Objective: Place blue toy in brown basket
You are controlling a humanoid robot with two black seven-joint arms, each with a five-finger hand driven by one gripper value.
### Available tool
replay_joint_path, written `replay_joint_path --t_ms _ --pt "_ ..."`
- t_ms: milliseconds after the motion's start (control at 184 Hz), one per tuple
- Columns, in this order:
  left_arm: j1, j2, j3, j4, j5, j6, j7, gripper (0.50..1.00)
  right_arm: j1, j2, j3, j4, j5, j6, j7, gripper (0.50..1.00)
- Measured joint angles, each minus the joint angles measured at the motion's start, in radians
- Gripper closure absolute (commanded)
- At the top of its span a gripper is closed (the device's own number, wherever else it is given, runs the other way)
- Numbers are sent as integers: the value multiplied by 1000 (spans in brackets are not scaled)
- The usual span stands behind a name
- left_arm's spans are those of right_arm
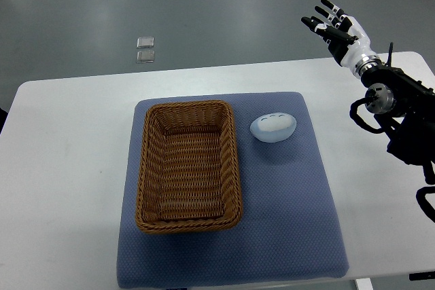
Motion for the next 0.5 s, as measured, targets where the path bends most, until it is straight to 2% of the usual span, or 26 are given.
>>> replay_joint_path --t_ms 385,499 --pt "0 0 0 0 0 0 0 500 -1 -14 -1 18 0 1 -3 595" --pt "0 0 -1 0 0 0 0 500 -5 -39 -22 68 -6 -27 -6 595"
